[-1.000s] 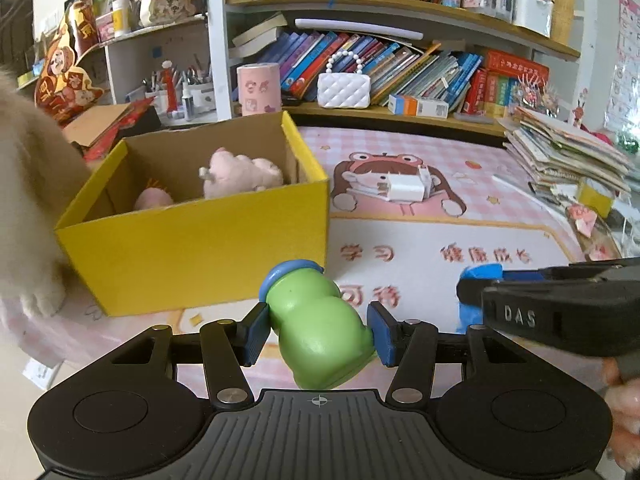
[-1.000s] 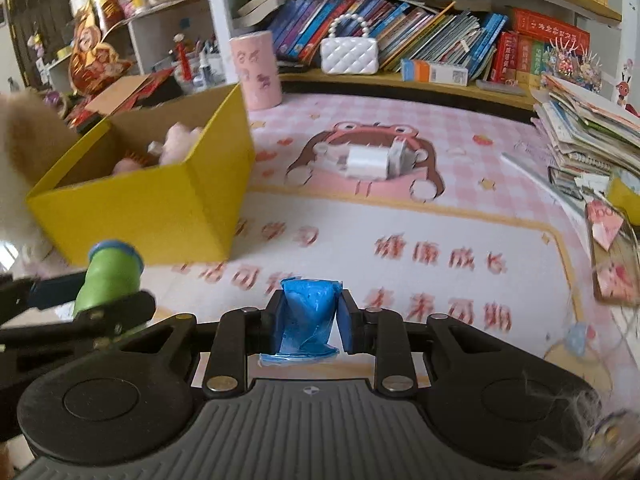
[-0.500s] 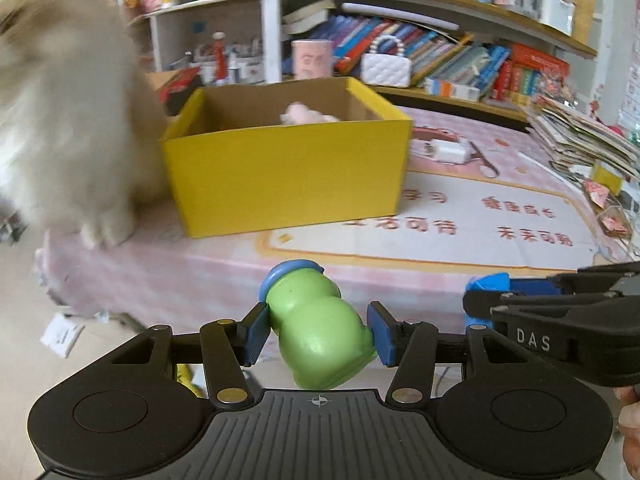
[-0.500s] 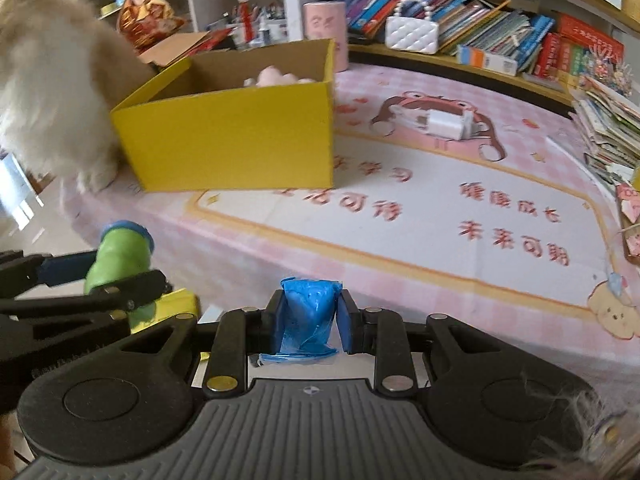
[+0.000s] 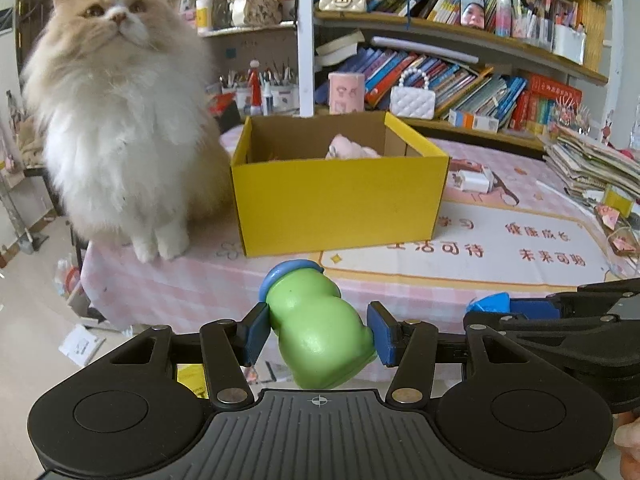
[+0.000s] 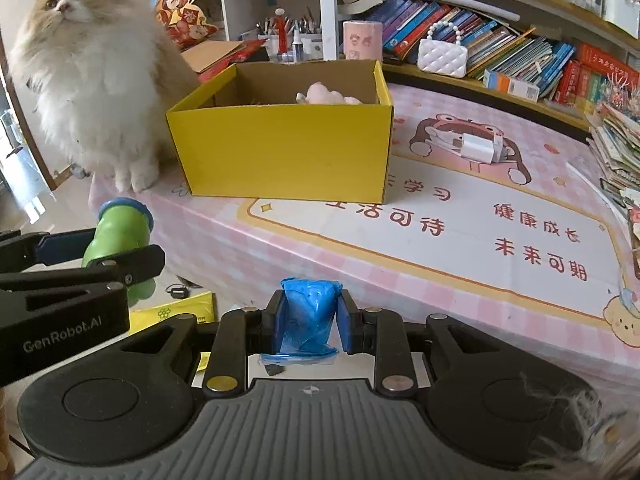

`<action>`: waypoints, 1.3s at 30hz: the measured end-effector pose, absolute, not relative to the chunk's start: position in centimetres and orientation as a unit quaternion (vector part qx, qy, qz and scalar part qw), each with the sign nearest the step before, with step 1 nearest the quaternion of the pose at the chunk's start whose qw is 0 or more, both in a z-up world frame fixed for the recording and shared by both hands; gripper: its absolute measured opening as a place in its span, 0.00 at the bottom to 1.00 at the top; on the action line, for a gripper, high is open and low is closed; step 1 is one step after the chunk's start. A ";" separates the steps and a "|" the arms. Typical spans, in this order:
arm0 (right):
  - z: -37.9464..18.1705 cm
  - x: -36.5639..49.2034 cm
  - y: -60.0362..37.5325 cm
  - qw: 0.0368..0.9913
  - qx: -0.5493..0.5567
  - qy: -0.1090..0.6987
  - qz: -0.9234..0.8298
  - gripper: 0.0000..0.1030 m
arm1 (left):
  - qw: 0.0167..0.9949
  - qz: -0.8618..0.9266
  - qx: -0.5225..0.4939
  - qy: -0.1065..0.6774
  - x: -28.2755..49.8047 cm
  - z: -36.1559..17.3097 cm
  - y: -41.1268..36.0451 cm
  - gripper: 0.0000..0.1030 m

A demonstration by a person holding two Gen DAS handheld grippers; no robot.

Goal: Organize objects
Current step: 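Carry the green toy and blue piece over the yellow box with both tools, then open the left tool to drop the green toy while the right tool releases the blue piece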

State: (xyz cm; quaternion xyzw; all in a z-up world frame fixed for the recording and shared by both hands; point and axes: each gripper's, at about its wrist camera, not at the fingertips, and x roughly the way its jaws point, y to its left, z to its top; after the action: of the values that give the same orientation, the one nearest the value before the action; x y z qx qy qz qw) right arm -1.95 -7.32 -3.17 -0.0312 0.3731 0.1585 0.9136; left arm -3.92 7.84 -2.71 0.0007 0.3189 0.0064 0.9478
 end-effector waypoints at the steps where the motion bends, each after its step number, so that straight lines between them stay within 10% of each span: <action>1: -3.0 -2.0 -7.3 0.915 -0.032 0.371 0.157 0.24 | 0.949 0.005 0.001 0.316 -4.0 -2.6 7.8 0.50; 39: 3.8 17.3 -6.0 0.944 -0.025 0.264 0.197 0.24 | 0.968 0.065 0.048 0.238 13.0 3.0 7.5 0.50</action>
State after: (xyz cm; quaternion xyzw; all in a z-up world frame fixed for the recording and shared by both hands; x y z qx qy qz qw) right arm 17.28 -6.05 3.83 -0.0252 0.2645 0.1967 0.9438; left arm 13.00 7.52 2.96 0.0478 0.2383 0.0653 0.9678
